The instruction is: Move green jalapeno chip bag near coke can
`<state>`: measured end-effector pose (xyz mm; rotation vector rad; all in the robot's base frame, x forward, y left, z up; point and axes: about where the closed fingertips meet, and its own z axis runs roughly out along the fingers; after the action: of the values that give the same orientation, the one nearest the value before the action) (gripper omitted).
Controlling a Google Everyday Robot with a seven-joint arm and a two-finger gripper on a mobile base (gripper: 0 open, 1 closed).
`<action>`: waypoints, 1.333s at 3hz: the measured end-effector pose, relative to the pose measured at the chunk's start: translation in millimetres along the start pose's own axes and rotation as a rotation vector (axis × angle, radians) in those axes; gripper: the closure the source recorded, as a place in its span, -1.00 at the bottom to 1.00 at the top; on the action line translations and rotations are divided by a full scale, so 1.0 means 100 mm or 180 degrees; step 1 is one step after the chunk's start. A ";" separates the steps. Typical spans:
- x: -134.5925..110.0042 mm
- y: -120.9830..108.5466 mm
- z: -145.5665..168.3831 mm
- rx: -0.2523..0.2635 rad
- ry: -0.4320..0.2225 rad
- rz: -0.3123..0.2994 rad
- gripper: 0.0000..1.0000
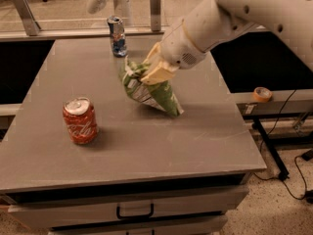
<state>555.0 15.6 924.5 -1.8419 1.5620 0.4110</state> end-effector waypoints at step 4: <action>-0.34 0.51 0.50 -0.0254 -0.0138 0.0158 -0.77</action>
Offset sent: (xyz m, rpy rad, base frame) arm -0.0565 0.0780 -0.0425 0.0811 0.1521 0.0873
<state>508.0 71.1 895.1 -1.8444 1.5853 0.5398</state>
